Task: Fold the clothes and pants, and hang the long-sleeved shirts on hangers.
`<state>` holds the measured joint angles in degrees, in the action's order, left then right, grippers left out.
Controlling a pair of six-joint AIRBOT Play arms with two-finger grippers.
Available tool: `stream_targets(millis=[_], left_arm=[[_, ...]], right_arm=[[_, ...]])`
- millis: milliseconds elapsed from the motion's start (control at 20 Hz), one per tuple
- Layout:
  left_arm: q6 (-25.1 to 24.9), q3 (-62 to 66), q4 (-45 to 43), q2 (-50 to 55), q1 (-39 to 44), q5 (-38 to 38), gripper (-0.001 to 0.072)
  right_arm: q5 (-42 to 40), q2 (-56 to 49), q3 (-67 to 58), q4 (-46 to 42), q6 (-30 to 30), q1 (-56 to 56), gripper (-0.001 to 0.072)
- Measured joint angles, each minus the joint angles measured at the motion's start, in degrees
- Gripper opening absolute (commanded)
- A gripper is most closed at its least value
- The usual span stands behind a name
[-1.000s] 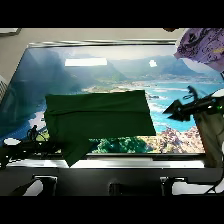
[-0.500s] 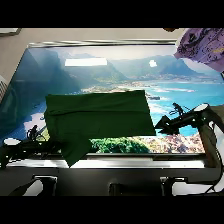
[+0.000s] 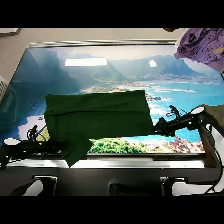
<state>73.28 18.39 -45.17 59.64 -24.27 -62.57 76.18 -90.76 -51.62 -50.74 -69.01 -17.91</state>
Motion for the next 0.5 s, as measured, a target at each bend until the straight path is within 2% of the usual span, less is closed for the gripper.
stream_targets(millis=[50,100,350,500], left_arm=[[0.0,0.0,0.0,0.0,0.0,0.0,0.0021],[0.0,0.1,0.0,0.0,0.0,0.0,0.0022],[0.1,2.1,-0.5,-0.3,-1.5,-2.2,0.002],[3.1,3.7,-4.0,-2.5,-3.9,-7.8,0.002]], right_arm=[[-0.6,0.0,0.2,0.0,0.0,0.1,0.0061],[-1.3,0.0,0.2,0.2,0.0,0.2,0.0033],[-1.2,0.1,0.4,1.4,0.0,0.3,0.0031],[2.5,2.4,0.4,0.6,-0.7,0.3,0.003]])
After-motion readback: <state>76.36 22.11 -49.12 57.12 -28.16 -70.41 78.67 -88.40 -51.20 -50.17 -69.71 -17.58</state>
